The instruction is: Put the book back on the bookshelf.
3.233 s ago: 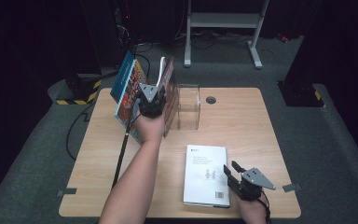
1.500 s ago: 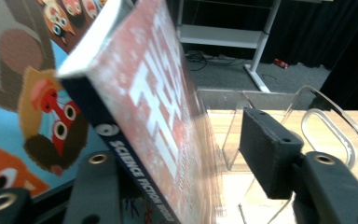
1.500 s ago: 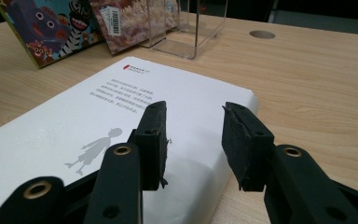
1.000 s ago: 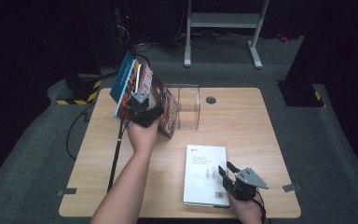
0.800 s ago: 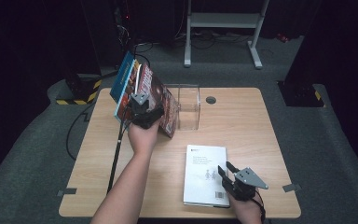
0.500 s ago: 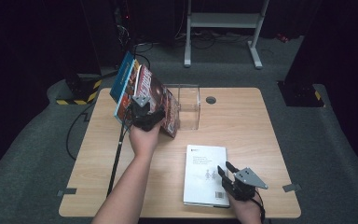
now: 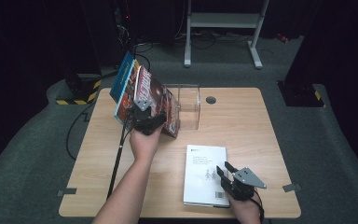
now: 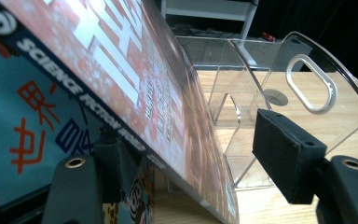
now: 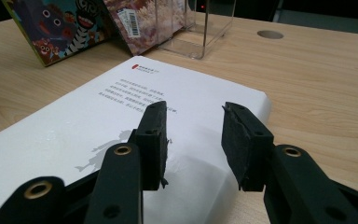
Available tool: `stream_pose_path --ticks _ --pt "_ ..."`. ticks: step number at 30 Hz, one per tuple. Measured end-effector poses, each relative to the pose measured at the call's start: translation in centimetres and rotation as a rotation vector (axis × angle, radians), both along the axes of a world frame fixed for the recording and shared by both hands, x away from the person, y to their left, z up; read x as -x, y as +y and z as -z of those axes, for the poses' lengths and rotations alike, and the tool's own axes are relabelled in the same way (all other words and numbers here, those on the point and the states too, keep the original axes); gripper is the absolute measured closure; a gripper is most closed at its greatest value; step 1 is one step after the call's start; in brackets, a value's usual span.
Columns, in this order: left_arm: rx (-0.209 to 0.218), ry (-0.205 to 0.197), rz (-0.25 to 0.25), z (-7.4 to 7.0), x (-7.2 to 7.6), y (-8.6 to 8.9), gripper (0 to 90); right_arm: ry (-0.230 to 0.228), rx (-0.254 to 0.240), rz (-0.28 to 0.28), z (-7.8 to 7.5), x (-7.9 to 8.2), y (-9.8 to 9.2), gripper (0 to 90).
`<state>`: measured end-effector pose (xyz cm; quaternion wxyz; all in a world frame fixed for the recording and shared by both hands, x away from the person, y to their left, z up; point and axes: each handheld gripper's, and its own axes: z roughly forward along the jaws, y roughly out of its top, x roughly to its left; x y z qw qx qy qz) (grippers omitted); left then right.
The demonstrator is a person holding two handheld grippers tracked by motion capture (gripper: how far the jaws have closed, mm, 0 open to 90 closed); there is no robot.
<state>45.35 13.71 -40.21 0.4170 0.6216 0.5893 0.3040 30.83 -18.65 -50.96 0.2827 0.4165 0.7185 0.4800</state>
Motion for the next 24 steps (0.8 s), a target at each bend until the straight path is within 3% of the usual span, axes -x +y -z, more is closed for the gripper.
stream_pose_path --ticks 15,24 --pt "-0.028 -0.018 0.014 -0.2 1.9 0.3 34.4 0.001 -0.001 0.005 0.0 0.0 0.0 60.4" --pt "-0.018 -0.039 0.027 -0.4 3.4 0.5 35.4 -0.001 0.0 0.003 -0.1 0.1 -0.3 57.4"
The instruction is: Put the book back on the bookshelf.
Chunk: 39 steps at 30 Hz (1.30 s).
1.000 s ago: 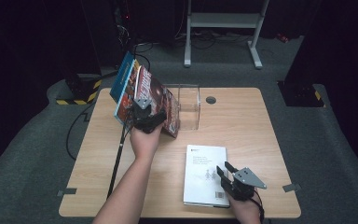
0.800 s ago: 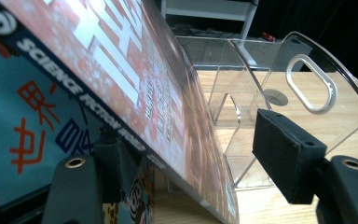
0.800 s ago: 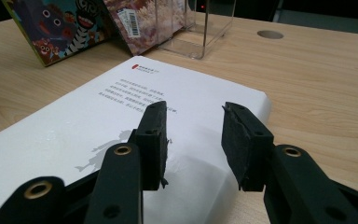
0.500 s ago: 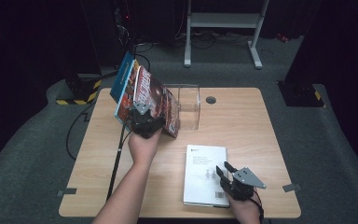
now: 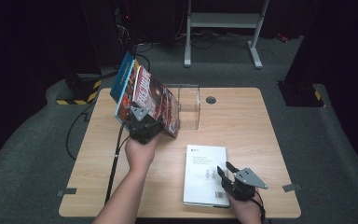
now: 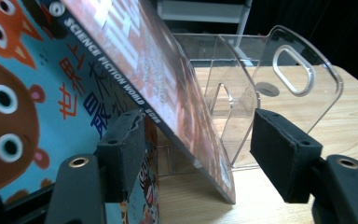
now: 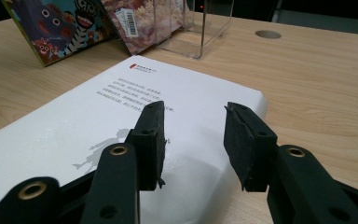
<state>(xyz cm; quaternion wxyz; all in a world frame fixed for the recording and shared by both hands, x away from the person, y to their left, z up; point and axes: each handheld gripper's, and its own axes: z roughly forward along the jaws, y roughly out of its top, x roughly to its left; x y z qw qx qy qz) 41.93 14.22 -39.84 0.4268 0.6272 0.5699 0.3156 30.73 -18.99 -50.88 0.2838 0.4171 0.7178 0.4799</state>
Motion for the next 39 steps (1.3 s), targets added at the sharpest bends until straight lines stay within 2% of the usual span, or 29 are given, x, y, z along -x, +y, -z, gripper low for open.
stream_pose_path --ticks 6,17,20,23,28,31,33,35,39 --pt "0.011 0.004 0.01 0.0 0.7 0.1 35.3 -0.001 0.001 0.001 -0.1 0.2 -0.1 55.1" --pt "-0.005 -0.035 0.068 -0.3 2.7 0.5 37.8 0.011 0.017 -0.001 -0.1 0.1 -0.3 56.6" --pt "-0.01 -0.018 0.098 -0.1 3.1 0.6 38.7 0.01 0.021 0.0 -0.1 0.1 -0.5 57.4" --pt "0.005 -0.014 0.115 0.3 3.7 0.7 39.8 0.016 0.02 0.004 -0.1 0.1 -0.8 59.3" --pt "-0.003 0.01 0.144 1.3 4.7 0.7 39.9 0.025 0.026 0.004 -0.1 -0.1 -1.2 62.4" --pt "-0.046 -0.005 0.164 2.1 5.4 0.5 43.6 0.031 0.021 0.0 -0.1 -0.1 -1.5 64.3" --pt "-0.047 -0.028 0.172 2.6 5.9 0.5 44.1 0.034 0.029 -0.002 -0.1 0.0 -1.5 64.9" --pt "-0.023 -0.005 0.191 3.1 6.3 0.6 44.1 0.035 0.033 0.0 -0.2 0.0 -1.5 64.5" --pt "-0.015 0.042 0.242 4.3 7.0 0.0 41.5 0.035 0.035 0.004 -0.4 0.1 -1.6 63.1"
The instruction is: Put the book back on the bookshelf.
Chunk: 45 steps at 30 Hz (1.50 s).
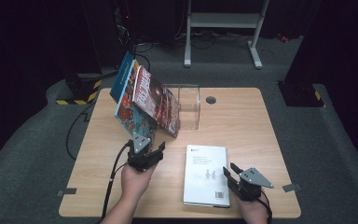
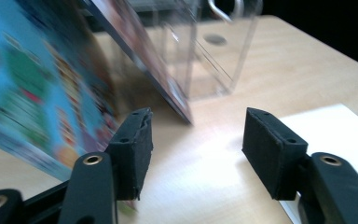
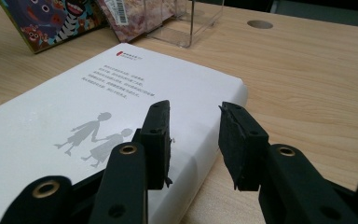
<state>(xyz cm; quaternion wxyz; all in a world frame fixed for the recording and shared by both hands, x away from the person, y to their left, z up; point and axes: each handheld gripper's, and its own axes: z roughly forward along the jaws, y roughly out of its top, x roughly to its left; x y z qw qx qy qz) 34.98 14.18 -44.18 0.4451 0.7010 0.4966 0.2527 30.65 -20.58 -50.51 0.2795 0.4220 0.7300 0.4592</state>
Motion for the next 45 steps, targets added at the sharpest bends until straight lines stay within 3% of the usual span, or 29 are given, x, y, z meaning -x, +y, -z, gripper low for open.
stream_pose_path --ticks 7,15,18,20,23,26,29,32,37,43,45 --pt "-0.013 0.047 0.097 2.1 1.2 -2.1 40.9 0.008 0.009 0.007 0.1 0.2 0.0 60.0" --pt "0.027 0.1 0.17 4.3 2.2 -4.4 38.3 0.016 0.011 0.009 0.1 0.6 -0.1 57.3" --pt "-0.007 0.106 0.196 5.2 2.6 -5.4 37.6 0.012 0.015 0.028 0.1 0.9 -0.3 55.0" --pt "0.004 0.125 0.212 5.7 2.7 -5.9 37.6 0.008 0.024 0.047 0.1 1.1 -0.5 54.5" --pt "-0.006 0.126 0.235 6.2 2.9 -6.5 36.1 0.003 0.049 0.09 0.2 1.4 -1.0 55.6" --pt "0.027 0.118 0.255 6.5 3.1 -7.1 35.6 0.007 0.071 0.128 0.3 1.6 -1.5 56.3" --pt "0.024 0.105 0.27 6.7 3.4 -7.4 34.7 0.041 0.108 0.152 0.6 1.7 -1.8 56.4" --pt "0.039 0.108 0.284 6.8 3.5 -7.8 33.2 0.073 0.146 0.145 1.2 1.6 -1.6 55.9" --pt "0.057 0.105 0.298 7.1 3.8 -8.1 28.8 0.118 0.162 0.113 1.5 1.6 -1.0 54.0" --pt "0.073 0.116 0.3 7.3 3.7 -7.8 23.9 0.154 0.15 0.115 1.5 1.6 -0.3 64.4" --pt "0.079 0.117 0.305 7.4 3.7 -7.5 23.6 0.145 0.163 0.117 1.4 1.6 0.0 68.6"
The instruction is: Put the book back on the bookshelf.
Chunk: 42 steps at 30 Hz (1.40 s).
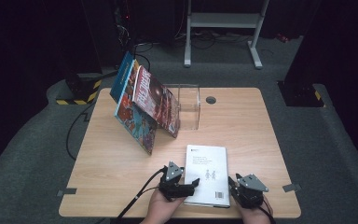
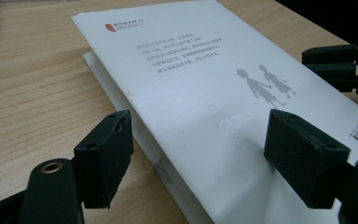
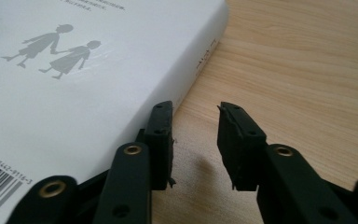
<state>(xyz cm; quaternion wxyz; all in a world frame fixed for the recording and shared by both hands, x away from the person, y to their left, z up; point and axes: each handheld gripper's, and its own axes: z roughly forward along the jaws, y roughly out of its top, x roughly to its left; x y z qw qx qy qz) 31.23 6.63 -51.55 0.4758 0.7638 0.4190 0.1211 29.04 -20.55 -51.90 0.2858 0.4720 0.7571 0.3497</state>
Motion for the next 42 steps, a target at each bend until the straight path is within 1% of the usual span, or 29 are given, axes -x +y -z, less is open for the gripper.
stream_pose_path --ticks 1,3,5,6,8,9,10,11,13,15,16,17,19,20,23,25,27,29,30,31,32,33,34,36,38,40,42 --pt "0.0 -0.002 0.003 0.0 0.0 0.2 23.5 -0.005 0.004 0.002 -0.1 0.0 0.2 70.2" --pt "0.012 0.009 0.0 0.1 0.0 0.5 23.0 -0.018 0.005 0.008 -0.2 -0.1 0.5 73.2" --pt "0.017 0.011 -0.001 0.2 0.1 0.9 23.1 -0.029 0.015 0.021 -0.4 -0.2 0.9 77.1" --pt "0.015 0.012 0.0 0.2 0.1 1.1 23.0 -0.028 0.01 0.033 -0.4 -0.3 1.2 79.4" --pt "0.012 0.01 -0.006 0.2 0.1 1.5 23.1 -0.034 0.02 0.036 -0.5 -0.5 1.5 82.1" --pt "0.01 0.006 -0.021 0.2 0.2 1.8 23.3 -0.028 0.01 0.033 -0.5 -0.5 1.7 81.9" --pt "0.005 0.003 -0.03 0.1 0.2 2.1 23.4 -0.019 -0.005 0.019 -0.5 -0.6 1.8 81.6" --pt "0.009 0.003 -0.04 0.2 0.1 2.5 23.8 -0.018 -0.014 0.002 -0.4 -0.7 2.1 81.3" --pt "0.008 0.009 -0.061 0.1 0.0 3.2 24.1 -0.025 -0.004 -0.025 -0.4 -0.8 3.2 81.4" --pt "0.011 0.017 -0.073 0.1 0.0 3.9 24.9 -0.028 0.014 -0.056 -0.5 -1.0 4.6 78.4" --pt "0.005 0.014 -0.088 0.0 0.1 4.2 24.8 -0.024 0.013 -0.067 -0.5 -1.1 5.2 77.5" --pt "-0.011 0.008 -0.097 0.0 0.1 4.6 23.8 -0.025 0.008 -0.086 -0.5 -1.3 5.6 76.7" --pt "-0.001 0.02 -0.11 0.0 0.2 5.2 23.6 -0.032 0.01 -0.102 -0.4 -1.5 6.3 73.5" --pt "-0.004 0.02 -0.114 -0.1 0.2 5.4 23.6 -0.035 0.01 -0.11 -0.4 -1.7 6.4 70.9" --pt "0.004 0.039 -0.106 -0.1 0.2 5.7 23.6 -0.026 -0.008 -0.113 -0.4 -1.9 6.4 65.2" --pt "0.013 0.044 -0.098 0.0 0.1 5.8 23.2 -0.015 -0.019 -0.114 -0.4 -2.1 6.0 60.5" --pt "0.02 0.066 -0.078 0.0 -0.4 6.1 22.3 -0.003 -0.034 -0.116 -0.3 -2.3 5.7 57.1" --pt "0.016 0.069 -0.064 0.0 -0.8 6.2 19.4 -0.003 -0.036 -0.119 -0.3 -2.3 5.5 56.0" --pt "0.005 0.061 -0.065 -0.1 -1.0 6.3 19.8 0.002 -0.041 -0.118 -0.3 -2.2 5.4 55.0" --pt "0.0 0.052 -0.07 -0.2 -1.3 6.3 20.5 0.0 -0.042 -0.118 -0.3 -2.2 5.4 55.0" --pt "0.009 0.049 -0.085 -0.1 -1.6 6.4 23.3 -0.002 -0.045 -0.113 -0.3 -2.2 5.3 55.1" --pt "0.026 0.06 -0.084 0.0 -1.9 6.4 24.2 -0.003 -0.052 -0.112 -0.4 -2.2 5.3 54.4" --pt "0.04 0.073 -0.087 0.2 -2.3 6.5 23.3 -0.008 -0.05 -0.117 -0.4 -2.2 5.3 53.5" --pt "0.036 0.057 -0.088 0.2 -2.7 6.4 20.1 -0.012 -0.057 -0.124 -0.6 -2.1 5.3 51.9" --pt "0.037 0.055 -0.083 0.3 -3.0 6.2 19.7 -0.023 -0.055 -0.124 -0.7 -1.9 5.3 50.8" --pt "0.046 0.074 -0.072 0.3 -3.5 6.2 17.5 -0.027 -0.059 -0.127 -0.9 -1.8 5.4 49.5" --pt "0.051 0.078 -0.064 0.5 -3.7 6.3 16.0 -0.031 -0.059 -0.129 -1.1 -1.7 5.5 48.5"
